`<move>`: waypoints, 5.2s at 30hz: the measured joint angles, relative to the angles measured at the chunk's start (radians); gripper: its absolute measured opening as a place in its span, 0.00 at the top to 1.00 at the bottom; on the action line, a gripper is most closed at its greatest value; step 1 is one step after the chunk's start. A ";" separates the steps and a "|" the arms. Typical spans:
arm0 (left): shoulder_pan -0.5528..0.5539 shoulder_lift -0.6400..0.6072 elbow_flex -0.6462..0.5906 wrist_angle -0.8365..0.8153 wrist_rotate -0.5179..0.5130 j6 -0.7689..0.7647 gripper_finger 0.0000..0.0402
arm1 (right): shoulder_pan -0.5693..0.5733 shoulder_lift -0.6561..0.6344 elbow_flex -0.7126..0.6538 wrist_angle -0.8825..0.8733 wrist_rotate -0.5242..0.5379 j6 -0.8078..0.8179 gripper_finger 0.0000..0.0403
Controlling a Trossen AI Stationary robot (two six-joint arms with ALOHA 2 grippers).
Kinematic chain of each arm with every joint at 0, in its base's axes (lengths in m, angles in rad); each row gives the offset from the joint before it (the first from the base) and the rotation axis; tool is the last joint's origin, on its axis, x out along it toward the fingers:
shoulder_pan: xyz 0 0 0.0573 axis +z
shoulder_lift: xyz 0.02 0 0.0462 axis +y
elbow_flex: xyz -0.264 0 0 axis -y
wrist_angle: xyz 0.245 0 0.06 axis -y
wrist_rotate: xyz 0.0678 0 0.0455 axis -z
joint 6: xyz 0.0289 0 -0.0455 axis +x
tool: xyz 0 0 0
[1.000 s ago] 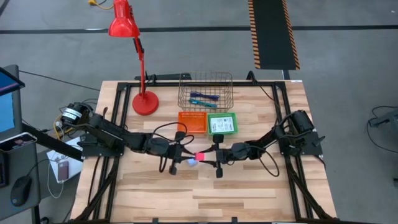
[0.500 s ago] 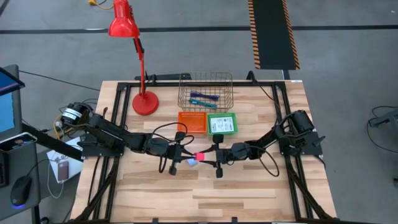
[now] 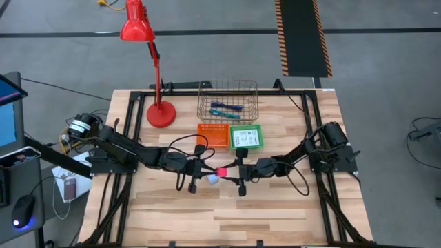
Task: Pick and place items into bin
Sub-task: Put the pink charger adapter into the orange bin, then put the white charger adapter into the orange bin
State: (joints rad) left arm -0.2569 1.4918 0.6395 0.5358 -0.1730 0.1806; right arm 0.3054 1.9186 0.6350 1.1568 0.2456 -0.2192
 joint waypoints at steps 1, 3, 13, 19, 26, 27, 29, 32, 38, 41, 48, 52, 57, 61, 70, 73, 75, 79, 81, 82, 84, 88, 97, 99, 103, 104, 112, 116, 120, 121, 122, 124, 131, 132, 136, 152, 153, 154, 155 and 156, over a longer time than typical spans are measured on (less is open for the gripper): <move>0.000 0.000 0.000 0.000 0.000 0.000 0.99 | 0.000 0.000 0.000 0.000 0.000 0.000 0.60; 0.000 0.000 0.000 0.000 -0.004 0.000 0.99 | 0.000 0.000 0.000 0.000 0.003 0.000 0.59; 0.000 0.000 0.002 0.000 -0.029 0.013 1.00 | 0.000 0.000 0.003 0.006 0.010 -0.002 0.54; 0.000 0.000 0.002 -0.002 -0.033 0.013 1.00 | 0.000 0.000 0.003 0.001 0.018 -0.001 0.51; 0.001 0.001 0.002 -0.005 -0.054 0.016 0.99 | -0.015 0.000 0.002 -0.032 0.046 0.001 0.46; 0.001 0.001 0.002 -0.007 -0.060 0.017 0.99 | -0.018 0.000 0.002 -0.037 0.045 0.001 0.46; 0.001 0.001 0.001 -0.010 -0.060 0.020 0.99 | -0.027 0.000 0.002 -0.049 0.045 0.001 0.46; 0.001 0.001 0.001 -0.010 -0.076 0.030 0.99 | -0.039 0.000 0.002 -0.062 0.044 0.008 0.46; 0.001 -0.020 0.000 -0.051 -0.138 0.063 0.99 | -0.066 0.000 0.001 -0.072 0.047 0.009 0.46; 0.003 -0.039 0.000 -0.084 -0.187 0.078 0.99 | -0.083 0.000 0.000 -0.079 0.048 0.009 0.46; 0.052 -0.086 0.000 -0.185 -0.275 0.091 1.00 | -0.115 0.000 0.000 -0.090 0.048 0.045 0.46; 0.109 -0.094 0.000 -0.231 -0.296 0.091 1.00 | -0.117 0.000 0.000 -0.101 0.048 0.047 0.47; 0.191 -0.094 0.000 -0.269 -0.296 0.090 1.00 | -0.104 0.000 0.000 -0.104 0.049 0.047 0.49; 0.253 -0.094 0.000 -0.283 -0.255 0.090 1.00 | -0.087 0.000 0.000 -0.103 0.048 0.047 0.50; 0.356 -0.090 0.000 -0.302 -0.166 0.097 1.00 | -0.050 0.000 0.000 -0.103 0.049 0.047 0.52; 0.375 -0.086 0.000 -0.300 -0.113 0.083 1.00 | -0.049 0.000 0.000 -0.103 0.048 0.058 0.52; 0.380 -0.082 0.000 -0.305 -0.098 0.072 1.00 | -0.050 0.000 0.000 -0.103 0.048 0.084 0.52; 0.380 -0.082 0.000 -0.310 -0.097 0.062 1.00 | -0.050 0.000 0.000 -0.110 0.048 0.097 0.52; 0.380 -0.082 0.000 -0.311 -0.097 0.054 1.00 | -0.050 0.000 0.000 -0.113 0.048 0.097 0.52; 0.380 -0.082 0.000 -0.311 -0.097 0.046 1.00 | -0.050 0.000 0.000 -0.115 0.048 0.097 0.52; 0.380 -0.082 0.000 -0.313 -0.097 0.042 1.00 | -0.050 0.000 0.000 -0.117 0.048 0.098 0.52; 0.380 -0.082 0.000 -0.314 -0.097 0.035 1.00 | -0.050 0.000 0.000 -0.117 0.048 0.098 0.52; 0.379 -0.082 0.000 -0.314 -0.093 0.033 0.95 | -0.050 0.000 0.000 -0.117 0.047 0.140 0.50; 0.379 -0.082 0.000 -0.313 -0.086 0.029 0.90 | -0.050 0.000 0.000 -0.117 0.045 0.141 0.50; 0.379 -0.082 0.000 -0.313 -0.074 0.011 0.78 | -0.050 0.000 0.000 -0.117 0.045 0.141 0.52; 0.379 -0.082 0.000 -0.313 -0.074 0.002 0.75 | -0.050 0.000 0.000 -0.117 0.046 0.141 0.52; 0.358 -0.082 0.000 -0.313 -0.026 -0.099 0.65 | -0.050 0.000 0.000 -0.117 0.070 0.142 0.57; 0.321 -0.082 0.000 -0.323 0.029 -0.181 0.65 | -0.050 0.000 0.000 -0.155 0.070 0.140 0.59; 0.268 -0.082 0.027 -0.414 0.063 -0.301 0.65 | -0.050 0.000 0.000 -0.224 0.071 0.133 0.60; 0.252 -0.082 0.046 -0.458 0.063 -0.329 0.65 | -0.050 0.000 0.000 -0.244 0.071 0.133 0.60; 0.236 -0.082 0.066 -0.506 0.062 -0.355 0.65 | -0.050 0.000 0.000 -0.266 0.071 0.133 0.59; 0.201 -0.082 0.111 -0.605 0.062 -0.404 0.65 | -0.050 0.000 0.000 -0.304 0.071 0.133 0.58; 0.102 -0.082 0.272 -0.815 0.055 -0.588 0.65 | -0.050 0.000 0.000 -0.406 0.071 0.133 0.52; 0.092 -0.082 0.291 -0.833 0.054 -0.614 0.65 | -0.050 0.000 0.000 -0.422 0.070 0.133 0.51; 0.062 -0.083 0.328 -0.862 0.052 -0.716 0.65 | -0.050 0.000 0.000 -0.471 0.070 0.140 0.46; 0.027 0.200 0.415 -0.838 0.151 -0.950 0.65 | -0.049 -0.005 0.003 -0.539 0.072 0.170 0.40; 0.026 0.220 0.445 -0.856 0.157 -0.936 0.65 | -0.049 -0.005 0.003 -0.542 0.073 0.168 0.40; 0.024 0.240 0.480 -0.876 0.161 -0.920 0.65 | -0.050 -0.005 0.003 -0.545 0.073 0.168 0.40; 0.021 0.259 0.520 -0.909 0.162 -0.898 0.65 | -0.050 -0.005 0.003 -0.550 0.072 0.167 0.40; 0.021 0.277 0.561 -0.949 0.164 -0.873 0.65 | -0.050 -0.005 0.003 -0.551 0.072 0.167 0.40</move>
State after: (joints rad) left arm -0.2363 1.7688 1.2003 -0.4131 -0.0093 -0.6928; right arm 0.2554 1.9137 0.6376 0.6062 0.3176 -0.0526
